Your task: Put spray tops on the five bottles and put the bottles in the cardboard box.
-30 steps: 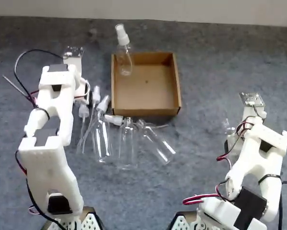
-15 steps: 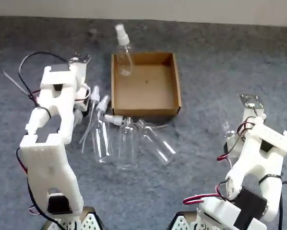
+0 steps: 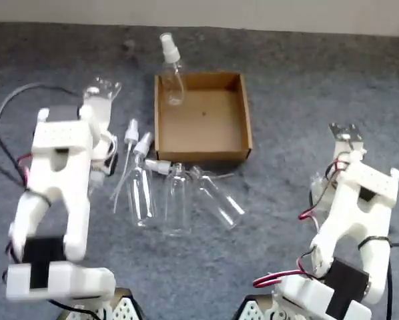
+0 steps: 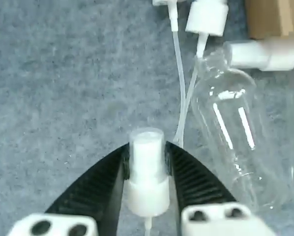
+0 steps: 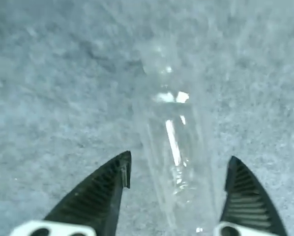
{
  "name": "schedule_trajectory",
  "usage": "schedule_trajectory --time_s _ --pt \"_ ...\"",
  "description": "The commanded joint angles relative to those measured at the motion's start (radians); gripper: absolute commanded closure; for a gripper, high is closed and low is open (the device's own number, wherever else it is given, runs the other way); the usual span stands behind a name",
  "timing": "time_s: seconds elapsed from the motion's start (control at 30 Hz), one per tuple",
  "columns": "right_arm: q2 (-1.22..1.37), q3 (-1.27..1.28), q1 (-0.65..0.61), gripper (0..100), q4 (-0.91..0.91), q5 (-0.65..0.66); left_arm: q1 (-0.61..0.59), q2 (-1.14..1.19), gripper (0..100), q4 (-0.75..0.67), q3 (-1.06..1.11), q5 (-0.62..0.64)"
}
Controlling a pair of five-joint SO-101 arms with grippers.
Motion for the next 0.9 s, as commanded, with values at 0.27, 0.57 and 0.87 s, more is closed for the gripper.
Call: schedule_trajectory --time_s 0.27,0.57,0.87 --pt "-0.001 -0.113 -0.182 68.0 0.019 -0.017 0.053 -0.217 100 -0.229 0.352 0.034" --pt "0.242 -0.283 -0.137 68.0 0.012 -0.014 0.053 -0.216 100 -0.232 0.358 0.034" --pt "0.447 -0.475 -0.102 68.0 0.068 0.068 0.053 -0.216 100 -0.236 0.358 0.034"
